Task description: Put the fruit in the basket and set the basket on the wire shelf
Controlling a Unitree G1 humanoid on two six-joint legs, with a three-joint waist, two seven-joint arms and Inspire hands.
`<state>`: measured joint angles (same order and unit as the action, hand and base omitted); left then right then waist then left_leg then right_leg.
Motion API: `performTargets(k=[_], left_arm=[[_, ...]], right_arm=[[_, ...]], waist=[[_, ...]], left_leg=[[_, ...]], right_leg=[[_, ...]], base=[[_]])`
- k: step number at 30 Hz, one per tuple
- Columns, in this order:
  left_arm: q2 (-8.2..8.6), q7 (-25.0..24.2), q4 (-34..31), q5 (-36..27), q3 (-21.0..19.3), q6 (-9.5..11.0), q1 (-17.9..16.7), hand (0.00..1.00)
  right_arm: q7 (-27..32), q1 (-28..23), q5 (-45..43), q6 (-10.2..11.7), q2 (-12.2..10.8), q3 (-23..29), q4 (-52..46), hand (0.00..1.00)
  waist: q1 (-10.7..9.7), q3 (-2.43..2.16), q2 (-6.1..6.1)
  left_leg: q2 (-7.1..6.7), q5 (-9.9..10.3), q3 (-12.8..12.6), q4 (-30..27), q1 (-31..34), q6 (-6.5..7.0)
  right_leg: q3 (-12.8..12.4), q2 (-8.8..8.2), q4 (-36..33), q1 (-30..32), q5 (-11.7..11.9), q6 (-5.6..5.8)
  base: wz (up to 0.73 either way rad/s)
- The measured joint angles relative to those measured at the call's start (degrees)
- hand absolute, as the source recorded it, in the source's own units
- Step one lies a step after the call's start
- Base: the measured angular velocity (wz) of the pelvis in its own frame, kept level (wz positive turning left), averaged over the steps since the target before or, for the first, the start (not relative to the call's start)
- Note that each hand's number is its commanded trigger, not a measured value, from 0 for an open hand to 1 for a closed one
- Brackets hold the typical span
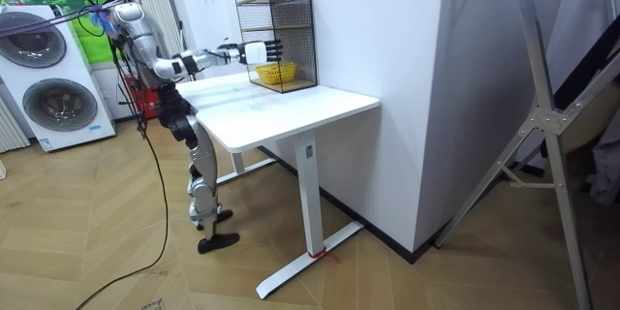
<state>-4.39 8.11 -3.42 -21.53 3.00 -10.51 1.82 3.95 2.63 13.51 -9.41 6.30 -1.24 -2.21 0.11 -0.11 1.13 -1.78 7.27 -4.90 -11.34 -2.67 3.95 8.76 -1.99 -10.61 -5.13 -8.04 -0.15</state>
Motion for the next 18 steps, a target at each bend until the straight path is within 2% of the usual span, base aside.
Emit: performTargets(k=[4, 6, 7, 8, 11, 15, 18], left_arm=[[0.83, -0.25, -0.06, -1.56, -0.40, 2.05, -3.86, 0.00], [0.75, -1.02, -0.94, -1.41, -0.35, 3.55, -5.40, 0.00], [0.56, -1.84, -2.13, -1.28, 0.03, 5.12, -6.67, 0.00], [0.47, -2.47, -2.46, -1.28, 0.21, 6.10, -7.16, 0.00], [-0.29, -4.58, -3.54, -0.17, 0.52, 10.89, -10.86, 0.00], [-1.18, -5.44, -3.55, -0.23, 0.62, 13.10, -14.54, 0.00], [-1.69, -6.57, -3.55, -0.21, 0.75, 15.81, -16.69, 0.00]], right_arm=[[-1.34, -4.15, -2.48, 0.53, -0.09, 0.08, -3.30, 0.00], [-1.67, -4.73, -2.61, 2.78, -0.18, -0.02, -3.34, 0.00], [-1.66, -5.55, -2.52, 4.63, -0.24, -0.11, -3.40, 0.00], [-1.65, -6.14, -2.49, 5.56, -0.24, -0.14, -3.49, 0.00], [-2.61, -10.60, -2.46, 9.30, -0.11, -1.01, -3.53, 0.00], [-4.59, -14.67, -2.35, 10.42, -0.03, -1.04, -3.53, 0.00], [-6.04, -17.25, -2.19, 13.08, 0.00, -1.04, -3.52, 0.00]], waist=[[0.23, 0.01, 0.00], [0.17, 0.02, 0.03], [0.08, 0.05, 0.07], [0.07, 0.08, 0.11], [0.22, 0.24, 0.18], [0.17, 0.29, 0.16], [0.10, 0.49, 0.06]], left_leg=[[0.03, 0.00, -0.11, -0.01, 0.07, -0.01], [0.06, 0.01, -0.27, 0.01, 0.01, -0.03], [0.08, 0.01, -0.30, 0.04, -0.03, -0.03], [0.08, 0.01, -0.30, 0.04, -0.03, -0.03], [0.10, 0.17, -0.38, 0.03, 0.04, -0.28], [0.12, 0.31, -0.39, -0.08, 0.34, -0.33], [0.11, 0.31, -0.37, -0.12, 0.55, -0.33]], right_leg=[[0.08, 0.06, -0.03, 0.17, -0.02, 0.02], [-0.09, 0.09, -0.04, 0.13, -0.01, 0.03], [-0.35, 0.10, 0.00, 0.04, 0.01, 0.00], [-0.37, 0.10, -0.02, 0.03, 0.02, -0.02], [-0.21, 0.06, -0.01, 0.02, -0.19, 0.28], [-0.24, 0.05, -0.07, 0.35, -0.44, 0.59], [-0.24, 0.08, -0.03, 0.49, -0.43, 0.59]], base=[[0.00], [-0.02], [0.00], [0.00], [0.00], [0.00], [0.00]])
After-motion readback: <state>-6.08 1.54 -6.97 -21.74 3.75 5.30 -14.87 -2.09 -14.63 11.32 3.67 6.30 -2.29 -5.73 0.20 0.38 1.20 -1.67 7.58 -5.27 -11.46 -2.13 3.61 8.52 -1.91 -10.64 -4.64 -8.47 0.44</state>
